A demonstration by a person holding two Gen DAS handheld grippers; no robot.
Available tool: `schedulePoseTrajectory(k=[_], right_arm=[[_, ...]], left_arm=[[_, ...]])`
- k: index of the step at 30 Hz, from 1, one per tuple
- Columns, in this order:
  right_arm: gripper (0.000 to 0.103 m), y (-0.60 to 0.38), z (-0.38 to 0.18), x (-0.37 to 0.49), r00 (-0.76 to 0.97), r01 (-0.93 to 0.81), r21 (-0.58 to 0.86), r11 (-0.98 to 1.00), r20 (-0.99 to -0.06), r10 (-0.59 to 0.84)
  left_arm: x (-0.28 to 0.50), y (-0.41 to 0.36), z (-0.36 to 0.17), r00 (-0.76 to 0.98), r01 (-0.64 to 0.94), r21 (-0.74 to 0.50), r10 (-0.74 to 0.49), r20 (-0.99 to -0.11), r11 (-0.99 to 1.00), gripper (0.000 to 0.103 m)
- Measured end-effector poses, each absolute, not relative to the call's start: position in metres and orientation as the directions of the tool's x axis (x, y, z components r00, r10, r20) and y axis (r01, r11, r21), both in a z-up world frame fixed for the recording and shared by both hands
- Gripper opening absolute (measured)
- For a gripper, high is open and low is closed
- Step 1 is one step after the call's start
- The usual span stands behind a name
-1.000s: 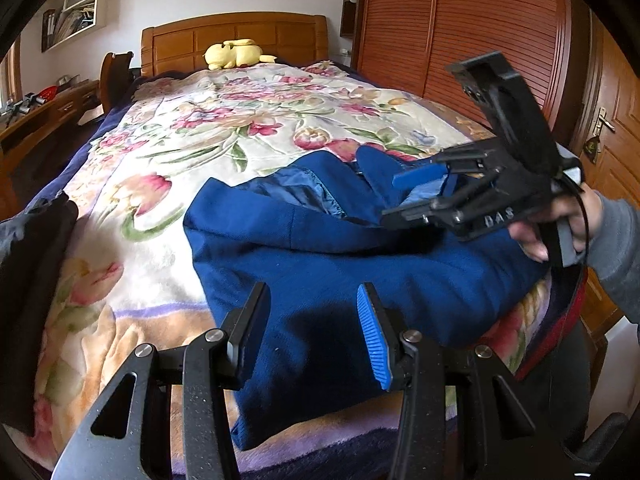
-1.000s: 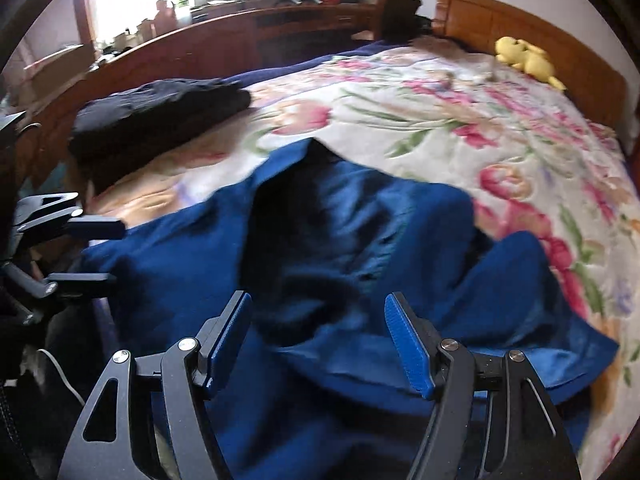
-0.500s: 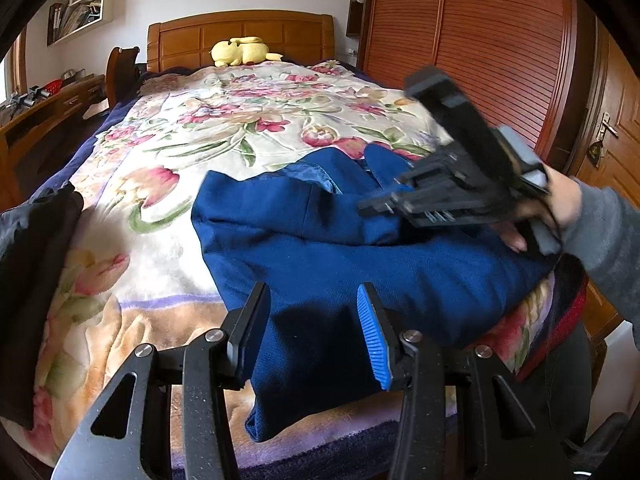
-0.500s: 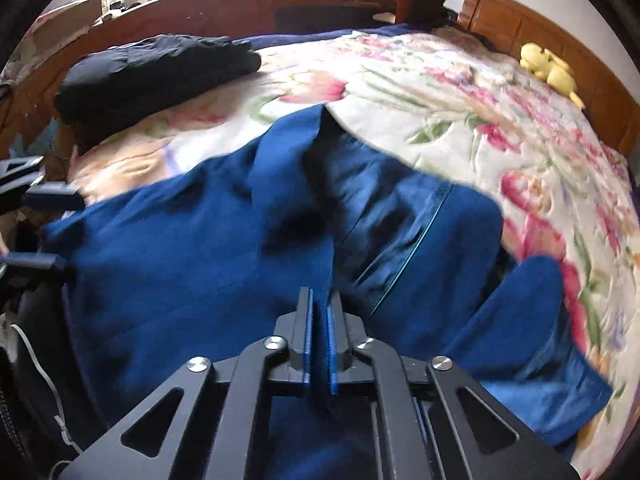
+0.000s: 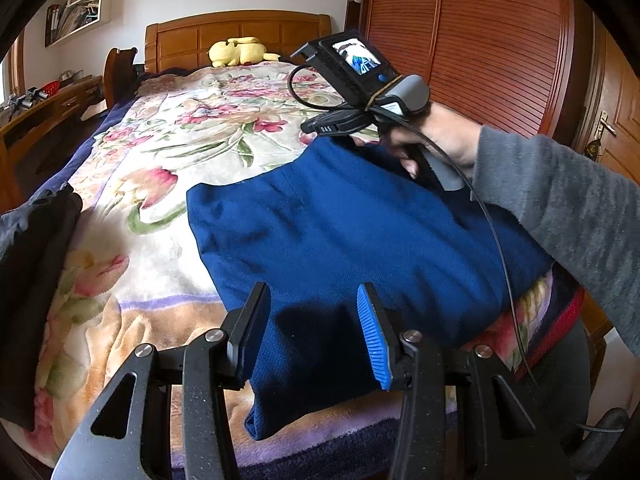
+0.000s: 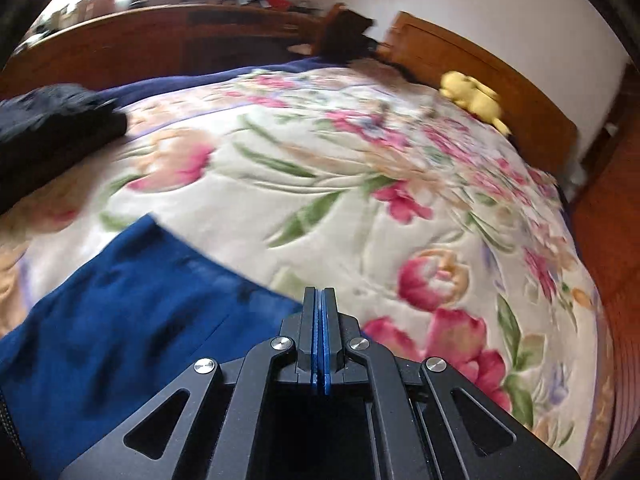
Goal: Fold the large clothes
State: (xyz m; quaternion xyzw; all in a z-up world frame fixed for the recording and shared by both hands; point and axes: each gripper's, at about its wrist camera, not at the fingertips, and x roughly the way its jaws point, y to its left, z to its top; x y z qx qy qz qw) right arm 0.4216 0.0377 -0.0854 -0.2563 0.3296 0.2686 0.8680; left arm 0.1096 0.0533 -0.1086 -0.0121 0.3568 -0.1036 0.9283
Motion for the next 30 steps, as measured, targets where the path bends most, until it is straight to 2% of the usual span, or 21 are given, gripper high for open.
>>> schedulePoseTrajectory(k=[4,6,8,10,11,19,26,27,28,29,30], right_arm=[[0.003,0.019,-0.082,0.425,0.651,-0.566,-0.22,0.794,-0.711,0.267],[0.012,0.003,-0.074,0.417,0.657,-0.558,-0.218,0.801,-0.706,0.265],[0.043,-0.021,-0.067,0.408,0.662,-0.555,-0.218,0.803,-0.7,0.268],[0.056,-0.049,-0.062,0.404,0.665,-0.542,-0.223,0.81,-0.703,0.252],[0.056,-0.066,-0.063,0.402,0.665,-0.529,-0.231,0.816,-0.71,0.23],[0.056,-0.191,-0.101,0.408,0.565,-0.345,-0.142,0.928,-0.821,0.085],[0.055,-0.233,-0.136,0.413,0.473,-0.279,0.032,0.96,-0.865,0.166],[0.051,-0.235,-0.137,0.413,0.47,-0.282,0.058,0.958,-0.862,0.19],[0.036,-0.236,-0.136,0.415,0.468,-0.291,0.082,0.953,-0.857,0.217],[0.013,-0.235,-0.133,0.418,0.471,-0.305,0.092,0.948,-0.85,0.234],[0.004,-0.238,-0.131,0.417,0.484,-0.318,0.075,0.945,-0.845,0.23]], left_arm=[[0.11,0.05,-0.107,0.723,0.191,-0.095,-0.206,-0.659,0.977,0.046],[0.111,0.048,-0.105,0.724,0.198,-0.094,-0.21,-0.657,0.976,0.046],[0.111,0.046,-0.104,0.725,0.203,-0.095,-0.215,-0.655,0.975,0.046],[0.112,0.043,-0.104,0.725,0.209,-0.094,-0.219,-0.653,0.973,0.046],[0.113,0.042,-0.104,0.724,0.212,-0.095,-0.221,-0.653,0.973,0.046],[0.12,0.028,-0.109,0.711,0.23,-0.096,-0.234,-0.663,0.969,0.046],[0.125,0.02,-0.113,0.694,0.229,-0.078,-0.219,-0.686,0.97,0.046],[0.125,0.02,-0.115,0.69,0.227,-0.076,-0.215,-0.691,0.971,0.046],[0.126,0.02,-0.116,0.687,0.225,-0.075,-0.212,-0.695,0.972,0.046],[0.127,0.02,-0.118,0.684,0.221,-0.073,-0.208,-0.699,0.972,0.046],[0.128,0.02,-0.119,0.681,0.219,-0.071,-0.205,-0.703,0.973,0.046]])
